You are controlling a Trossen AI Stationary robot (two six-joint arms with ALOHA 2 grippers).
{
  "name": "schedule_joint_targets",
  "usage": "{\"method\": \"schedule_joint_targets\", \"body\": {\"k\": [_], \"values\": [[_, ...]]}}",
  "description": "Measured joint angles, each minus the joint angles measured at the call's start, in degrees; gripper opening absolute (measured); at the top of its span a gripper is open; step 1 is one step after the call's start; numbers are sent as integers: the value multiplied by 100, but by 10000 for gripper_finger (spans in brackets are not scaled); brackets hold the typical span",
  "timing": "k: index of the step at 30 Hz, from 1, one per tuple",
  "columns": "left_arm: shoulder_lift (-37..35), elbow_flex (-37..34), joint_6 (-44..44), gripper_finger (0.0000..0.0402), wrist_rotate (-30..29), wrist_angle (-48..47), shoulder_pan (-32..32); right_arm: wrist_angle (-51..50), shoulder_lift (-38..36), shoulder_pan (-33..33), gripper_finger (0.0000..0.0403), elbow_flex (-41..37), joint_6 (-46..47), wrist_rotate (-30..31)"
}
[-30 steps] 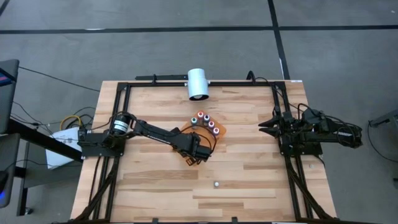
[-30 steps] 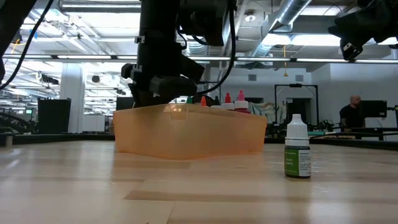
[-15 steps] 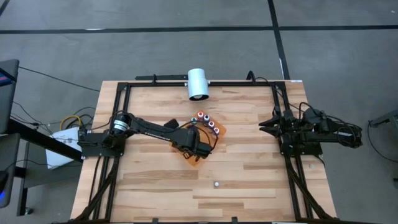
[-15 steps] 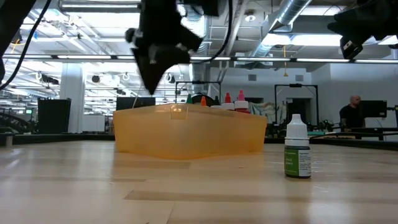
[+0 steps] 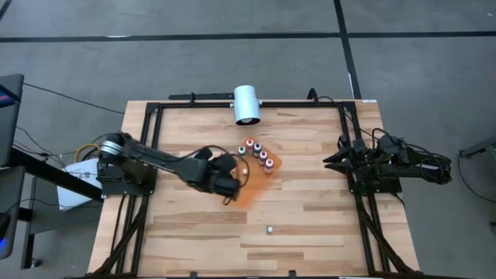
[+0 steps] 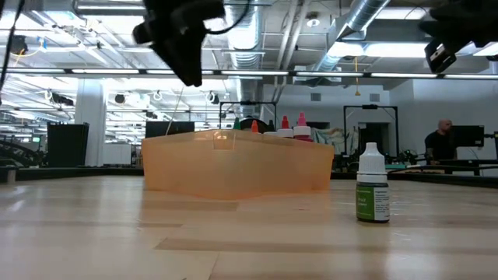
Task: Pick & Place food coloring
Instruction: Put the small green food coloring bottle into the orange bin
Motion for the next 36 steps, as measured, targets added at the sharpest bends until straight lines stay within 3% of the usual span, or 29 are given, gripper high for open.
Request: {"method": "schedule_joint_targets", "body": {"k": [10,17,21,26,36], "values": [[-2358,-3451,388,119,404,3979,-229,364,283,4,75,0,198,-344],[-3920,-5567,593,119,393,6620,-353,1084,1525,8,75,32,237,-926],[-4817,-6445,897,119,396,7502,-430,1069,2368,183,75,465,212,-1035],[-5917,-6938,1467,119,545,7344,-481,840,3276,683,75,1396,-78,-1019],[-7997,-7038,1865,119,617,5239,-481,-285,5222,1672,75,3169,-172,-252]]}}
